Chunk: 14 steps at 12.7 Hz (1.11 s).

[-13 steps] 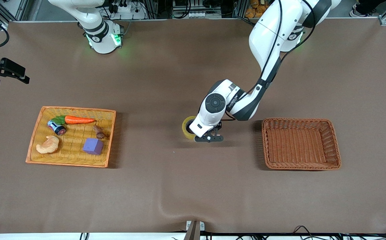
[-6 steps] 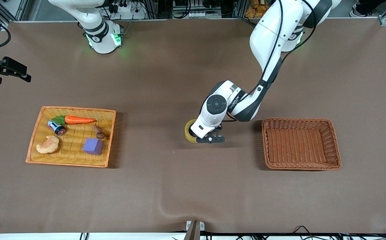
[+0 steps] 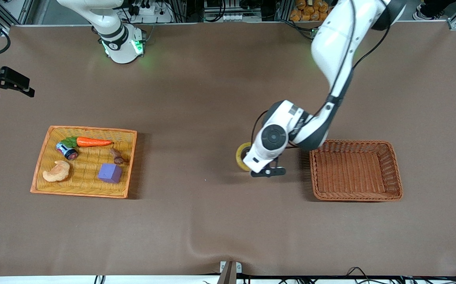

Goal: Transfer tape with both arms
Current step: 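Carry the tape roll with the left gripper into the wicker basket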

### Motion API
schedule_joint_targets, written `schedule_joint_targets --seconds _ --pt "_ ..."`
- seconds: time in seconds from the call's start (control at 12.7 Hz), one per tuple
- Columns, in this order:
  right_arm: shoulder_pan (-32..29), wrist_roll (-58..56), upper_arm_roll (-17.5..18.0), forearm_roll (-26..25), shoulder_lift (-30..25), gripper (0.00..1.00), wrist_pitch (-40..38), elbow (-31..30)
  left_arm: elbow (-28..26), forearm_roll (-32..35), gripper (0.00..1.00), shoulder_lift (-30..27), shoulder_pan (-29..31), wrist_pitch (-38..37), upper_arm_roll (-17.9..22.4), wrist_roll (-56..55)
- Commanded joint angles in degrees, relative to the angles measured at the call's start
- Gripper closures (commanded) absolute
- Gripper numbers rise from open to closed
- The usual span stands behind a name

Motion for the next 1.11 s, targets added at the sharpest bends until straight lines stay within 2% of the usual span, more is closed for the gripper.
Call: schedule_joint_targets --seconds 0.0,0.24,0.39,0.55,0.71,1.03 --pt "0.19 1.02 0.05 -0.43 0.33 0.00 -0.42 1.20 -1.65 0.74 1.00 -9.16 3.33 -8.78 -0.30 5.18" --pt "0.01 1.02 -0.04 -0.43 0.76 0.00 2.12 0.85 -1.38 2.41 1.00 -10.23 6.85 -8.79 0.05 14.23" --pt "-0.51 1.02 -0.30 -0.52 0.85 0.00 2.13 0.85 -1.38 5.66 1.00 -9.53 10.52 -7.92 0.40 23.44" --pt "-2.09 1.29 -0.31 -0.52 0.85 0.00 2.13 0.50 0.19 6.11 1.00 -7.87 13.44 -6.60 0.49 33.54" --pt "-2.10 2.86 -0.31 -0.52 0.85 0.00 1.69 0.49 0.20 7.59 1.00 -6.99 15.81 -6.42 0.84 39.20" --pt "-1.83 3.84 -0.22 -0.43 0.94 0.00 1.43 0.32 0.46 7.17 1.00 -4.09 23.19 1.03 0.49 60.88"
